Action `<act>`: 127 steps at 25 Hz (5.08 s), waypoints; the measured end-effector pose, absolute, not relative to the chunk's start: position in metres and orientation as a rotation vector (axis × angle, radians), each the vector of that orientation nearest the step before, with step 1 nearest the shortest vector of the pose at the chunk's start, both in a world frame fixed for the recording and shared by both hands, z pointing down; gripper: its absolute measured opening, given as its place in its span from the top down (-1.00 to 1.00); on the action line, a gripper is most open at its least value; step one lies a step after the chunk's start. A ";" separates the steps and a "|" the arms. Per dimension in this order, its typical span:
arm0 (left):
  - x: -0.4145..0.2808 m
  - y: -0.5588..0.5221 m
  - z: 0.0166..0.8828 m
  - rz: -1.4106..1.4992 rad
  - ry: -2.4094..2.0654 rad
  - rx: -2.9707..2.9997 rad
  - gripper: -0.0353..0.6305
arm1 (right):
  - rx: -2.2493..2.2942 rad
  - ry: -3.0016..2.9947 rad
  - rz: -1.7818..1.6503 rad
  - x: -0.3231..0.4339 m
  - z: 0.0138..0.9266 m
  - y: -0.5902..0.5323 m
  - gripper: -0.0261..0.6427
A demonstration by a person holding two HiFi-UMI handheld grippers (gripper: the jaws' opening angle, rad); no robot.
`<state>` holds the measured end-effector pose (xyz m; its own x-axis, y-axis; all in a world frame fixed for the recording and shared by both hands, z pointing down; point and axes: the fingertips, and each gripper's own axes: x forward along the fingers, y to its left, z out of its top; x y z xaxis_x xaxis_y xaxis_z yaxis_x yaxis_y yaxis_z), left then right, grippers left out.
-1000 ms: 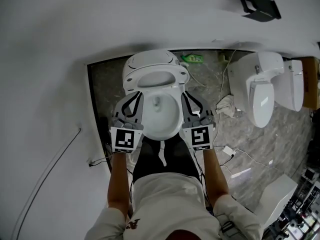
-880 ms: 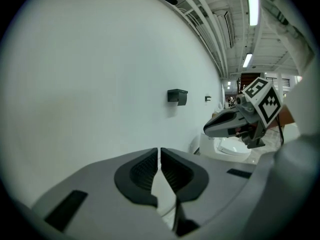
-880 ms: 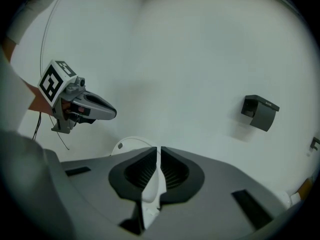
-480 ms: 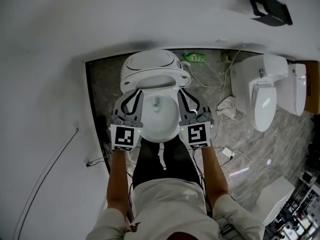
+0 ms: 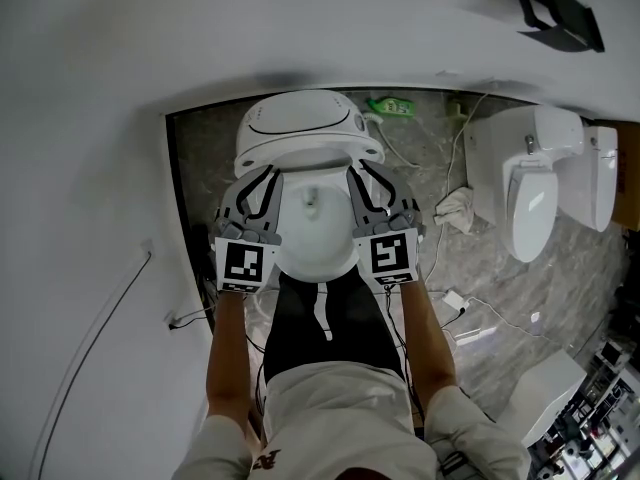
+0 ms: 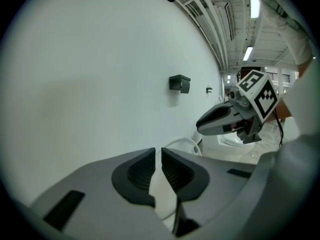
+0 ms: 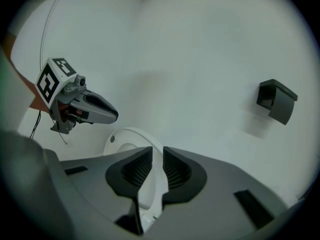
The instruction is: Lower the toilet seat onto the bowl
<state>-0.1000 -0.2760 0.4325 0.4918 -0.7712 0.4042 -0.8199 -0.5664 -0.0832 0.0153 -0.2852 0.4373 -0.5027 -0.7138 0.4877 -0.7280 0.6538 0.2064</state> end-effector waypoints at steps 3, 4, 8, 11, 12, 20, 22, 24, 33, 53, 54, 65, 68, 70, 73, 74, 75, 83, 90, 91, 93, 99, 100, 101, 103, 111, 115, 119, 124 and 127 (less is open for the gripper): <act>-0.099 -0.281 0.439 0.628 -1.391 2.612 0.80 | 1.110 -2.322 0.030 0.014 0.444 -0.291 0.67; -0.099 -0.283 0.441 0.633 -1.387 2.613 0.78 | 1.108 -2.318 0.030 0.015 0.446 -0.293 0.66; -0.099 -0.292 0.449 0.645 -1.382 2.609 0.62 | 1.101 -2.300 0.026 0.015 0.455 -0.302 0.63; -0.099 -0.299 0.452 0.651 -1.389 2.611 0.56 | 1.087 -2.298 0.016 0.013 0.461 -0.308 0.60; -0.099 -0.301 0.454 0.657 -1.389 2.613 0.55 | 1.082 -2.300 0.009 0.012 0.462 -0.310 0.59; -0.096 -0.313 0.466 0.705 -1.366 2.628 0.45 | 1.068 -2.264 -0.028 0.011 0.476 -0.323 0.52; -0.096 -0.314 0.470 0.718 -1.363 2.627 0.43 | 1.061 -2.258 -0.040 0.010 0.479 -0.324 0.50; -0.097 -0.314 0.473 0.726 -1.362 2.624 0.42 | 1.051 -2.249 -0.049 0.009 0.483 -0.326 0.49; -0.098 -0.317 0.478 0.718 -1.357 2.611 0.41 | 1.049 -2.236 -0.050 0.010 0.491 -0.329 0.49; -0.098 -0.286 0.474 0.693 -1.349 2.623 0.41 | 1.111 -2.241 -0.058 0.017 0.483 -0.296 0.60; -0.098 -0.284 0.475 0.690 -1.346 2.624 0.41 | 1.112 -2.240 -0.058 0.017 0.484 -0.294 0.60; -0.097 -0.251 0.472 0.674 -1.273 2.650 0.45 | 1.134 -2.236 -0.047 0.020 0.481 -0.261 0.60; -0.096 -0.242 0.472 0.670 -1.253 2.657 0.45 | 1.142 -2.228 -0.044 0.020 0.481 -0.252 0.59; -0.096 -0.237 0.471 0.669 -1.243 2.663 0.45 | 1.147 -2.224 -0.040 0.021 0.480 -0.247 0.59; -0.094 -0.229 0.472 0.666 -1.231 2.672 0.45 | 1.160 -2.217 -0.034 0.023 0.481 -0.239 0.58; -0.093 -0.226 0.472 0.666 -1.226 2.674 0.45 | 1.166 -2.213 -0.031 0.024 0.481 -0.236 0.58; -0.092 -0.223 0.472 0.666 -1.221 2.676 0.45 | 1.171 -2.209 -0.028 0.024 0.481 -0.234 0.58; -0.091 -0.195 0.473 0.662 -1.173 2.694 0.45 | 1.206 -2.179 -0.010 0.026 0.482 -0.206 0.57; -0.086 -0.174 0.473 0.656 -1.119 2.697 0.45 | 1.219 -2.149 0.025 0.031 0.484 -0.186 0.56; -0.085 -0.172 0.473 0.656 -1.112 2.697 0.45 | 1.220 -2.144 0.031 0.032 0.484 -0.184 0.56; -0.084 -0.166 0.474 0.654 -1.099 2.696 0.45 | 1.222 -2.135 0.042 0.033 0.485 -0.178 0.56; -0.082 -0.147 0.479 0.648 -1.071 2.696 0.45 | 1.232 -2.118 0.062 0.036 0.491 -0.159 0.56; -0.082 -0.144 0.479 0.649 -1.069 2.695 0.45 | 1.229 -2.117 0.065 0.036 0.492 -0.157 0.56; -0.081 -0.141 0.480 0.650 -1.069 2.693 0.45 | 1.226 -2.116 0.067 0.036 0.492 -0.154 0.56; -0.081 -0.135 0.480 0.651 -1.071 2.688 0.45 | 1.215 -2.120 0.068 0.036 0.492 -0.147 0.56; -0.078 -0.112 0.489 0.663 -1.093 2.654 0.44 | 1.157 -2.142 0.065 0.040 0.501 -0.126 0.55; -0.075 -0.094 0.495 0.669 -1.104 2.632 0.42 | 1.102 -2.153 0.069 0.042 0.507 -0.108 0.54; -0.070 -0.083 0.500 0.681 -1.112 2.618 0.41 | 1.067 -2.154 0.068 0.046 0.513 -0.097 0.53; -0.070 -0.070 0.504 0.690 -1.120 2.606 0.40 | 1.040 -2.157 0.066 0.046 0.516 -0.084 0.52; -0.070 -0.063 0.507 0.695 -1.120 2.604 0.40 | 1.025 -2.160 0.060 0.047 0.520 -0.076 0.52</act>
